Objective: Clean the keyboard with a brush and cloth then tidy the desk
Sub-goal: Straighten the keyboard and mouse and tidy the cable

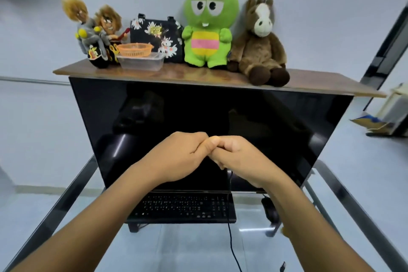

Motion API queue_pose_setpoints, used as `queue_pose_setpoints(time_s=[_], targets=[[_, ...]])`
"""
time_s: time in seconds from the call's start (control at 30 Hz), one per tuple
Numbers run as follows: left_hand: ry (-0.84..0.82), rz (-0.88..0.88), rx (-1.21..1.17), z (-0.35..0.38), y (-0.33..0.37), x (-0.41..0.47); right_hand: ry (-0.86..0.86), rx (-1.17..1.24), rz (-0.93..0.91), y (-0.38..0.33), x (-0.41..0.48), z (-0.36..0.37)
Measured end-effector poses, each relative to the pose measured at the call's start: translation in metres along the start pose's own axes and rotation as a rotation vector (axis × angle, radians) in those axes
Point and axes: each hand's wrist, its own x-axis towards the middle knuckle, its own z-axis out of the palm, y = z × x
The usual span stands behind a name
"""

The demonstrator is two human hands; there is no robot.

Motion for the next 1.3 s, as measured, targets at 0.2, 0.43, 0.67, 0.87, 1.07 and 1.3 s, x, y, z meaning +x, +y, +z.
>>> queue_pose_setpoints(time_s=[0.2, 0.43, 0.67, 0.87, 1.07, 1.3], targets=[[-0.22, -0.083, -0.894, -0.04, 0.028, -0.001, 0.12, 0.121, -0.107, -0.004, -0.022, -0.05], [0.037, 0.185, -2.106, -0.046, 0.076, 0.007, 0.111, 0.133, -0.068, 0.025, -0.034, -0.033], [0.486, 0.016, -0.424, -0.018, 0.048, 0.025, 0.004, -0.08, -0.061, 0.014, -0.031, -0.009], [0.0, -0.105, -0.479, -0.001, 0.024, -0.015, 0.103, -0.175, -0.238, -0.021, -0.011, -0.046], [-0.252, 0.013, -1.477, -0.017, 0.046, -0.036, 0.128, 0.031, -0.274, -0.022, 0.0, -0.053], [0.619, -0.05, -1.545, -0.033, 0.054, 0.004, -0.044, -0.002, -0.089, 0.021, -0.001, 0.002]])
